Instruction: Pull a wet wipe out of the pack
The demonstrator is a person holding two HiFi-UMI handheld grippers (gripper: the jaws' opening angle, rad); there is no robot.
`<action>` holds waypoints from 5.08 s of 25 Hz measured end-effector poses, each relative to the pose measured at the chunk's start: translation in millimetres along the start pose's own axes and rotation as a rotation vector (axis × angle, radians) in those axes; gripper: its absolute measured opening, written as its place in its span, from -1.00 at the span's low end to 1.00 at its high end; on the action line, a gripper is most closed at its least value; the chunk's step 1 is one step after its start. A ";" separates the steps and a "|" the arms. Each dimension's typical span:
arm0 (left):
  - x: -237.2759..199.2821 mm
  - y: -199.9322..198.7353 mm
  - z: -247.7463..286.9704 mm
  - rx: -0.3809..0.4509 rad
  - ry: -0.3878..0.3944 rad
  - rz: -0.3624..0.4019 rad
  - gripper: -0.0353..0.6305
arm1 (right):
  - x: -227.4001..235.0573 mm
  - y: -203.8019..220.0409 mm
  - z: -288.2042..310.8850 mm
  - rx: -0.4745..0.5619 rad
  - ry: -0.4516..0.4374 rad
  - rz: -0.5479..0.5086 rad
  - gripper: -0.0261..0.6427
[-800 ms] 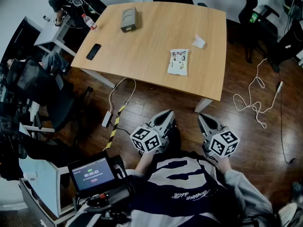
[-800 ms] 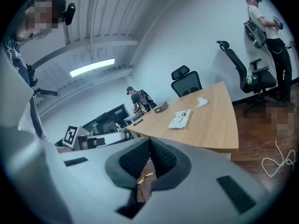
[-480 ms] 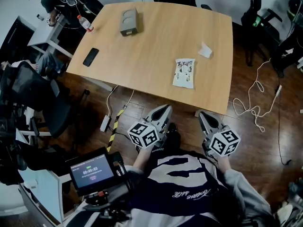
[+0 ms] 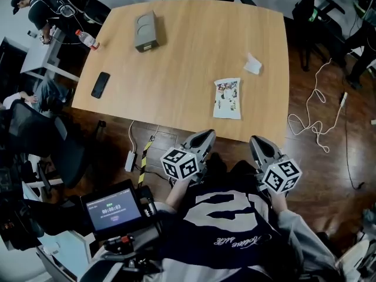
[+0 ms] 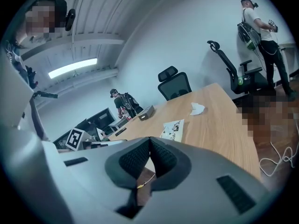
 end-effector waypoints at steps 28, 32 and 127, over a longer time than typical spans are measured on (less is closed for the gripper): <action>-74.9 3.2 111.6 -0.378 -0.302 0.115 -0.88 | 91.7 -35.9 120.9 -0.239 -0.167 -0.078 -0.84; -82.3 7.5 114.0 -0.416 -0.313 0.119 -0.88 | 89.7 -33.1 144.1 -0.284 -0.192 -0.117 -0.76; 40.7 22.4 -21.8 -0.068 -0.011 0.094 -0.88 | -34.1 -22.4 23.0 -0.034 -0.067 -0.101 -0.89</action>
Point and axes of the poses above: the fingertips, and each gripper's own axes: z forward along the fingers, x to its right, y out of its underside, the point moved 3 cm from there along -z, backward along the fingers, and after that the axes turned 8 degrees about -z, right-handed, at the moved point
